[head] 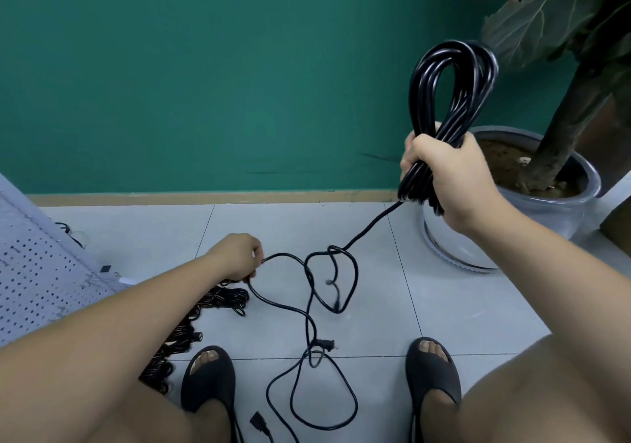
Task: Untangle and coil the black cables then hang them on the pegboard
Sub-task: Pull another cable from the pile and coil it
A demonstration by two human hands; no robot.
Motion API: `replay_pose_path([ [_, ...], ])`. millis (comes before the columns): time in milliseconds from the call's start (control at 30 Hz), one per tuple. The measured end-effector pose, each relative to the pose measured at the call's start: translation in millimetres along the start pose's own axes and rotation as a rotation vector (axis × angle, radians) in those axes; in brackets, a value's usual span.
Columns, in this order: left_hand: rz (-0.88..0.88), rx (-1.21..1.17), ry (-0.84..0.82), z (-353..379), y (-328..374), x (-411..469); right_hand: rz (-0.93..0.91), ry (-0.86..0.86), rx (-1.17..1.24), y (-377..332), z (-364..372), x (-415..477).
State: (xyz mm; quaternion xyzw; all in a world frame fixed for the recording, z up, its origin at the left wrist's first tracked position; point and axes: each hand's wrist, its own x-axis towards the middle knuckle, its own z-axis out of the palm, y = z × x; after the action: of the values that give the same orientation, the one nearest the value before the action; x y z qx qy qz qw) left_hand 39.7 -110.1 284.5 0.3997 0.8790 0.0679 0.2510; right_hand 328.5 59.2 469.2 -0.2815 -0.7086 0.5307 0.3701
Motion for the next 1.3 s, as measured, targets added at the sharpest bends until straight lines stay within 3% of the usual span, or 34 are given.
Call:
replay_pose_path([
  [100,-0.015,0.157,0.031,1.3,-10.4,2.1,0.017,-0.025,0.025,1.9,3.3,-1.6],
  [200,0.030,0.162,0.037,10.4,-1.8,-0.6,0.046,-0.067,0.067,1.6,10.9,-6.0],
  [300,0.156,0.028,-0.034,19.6,24.0,-11.2,0.061,-0.101,0.060,3.4,20.7,-11.0],
  [467,0.299,-0.401,-0.194,44.1,81.2,-49.8,0.046,-0.149,0.055,3.4,33.6,-16.5],
  [667,0.373,-0.458,-0.388,88.7,115.7,-67.2,0.037,-0.150,0.121,0.1,32.8,-17.8],
  [767,0.388,-0.411,-0.362,94.1,123.2,-64.6,0.045,-0.132,0.141,-0.5,29.2,-18.2],
  [933,0.441,-0.211,-0.149,84.9,124.7,-50.9,0.022,-0.133,0.098,0.8,18.5,-16.0],
  [1133,0.476,-0.359,-0.259,71.5,131.4,-68.1,0.050,-0.014,0.089,3.5,6.1,-7.3],
  [1300,0.451,-0.724,-0.336,46.3,159.2,-104.1,0.079,0.093,0.010,13.7,6.7,-0.2],
])
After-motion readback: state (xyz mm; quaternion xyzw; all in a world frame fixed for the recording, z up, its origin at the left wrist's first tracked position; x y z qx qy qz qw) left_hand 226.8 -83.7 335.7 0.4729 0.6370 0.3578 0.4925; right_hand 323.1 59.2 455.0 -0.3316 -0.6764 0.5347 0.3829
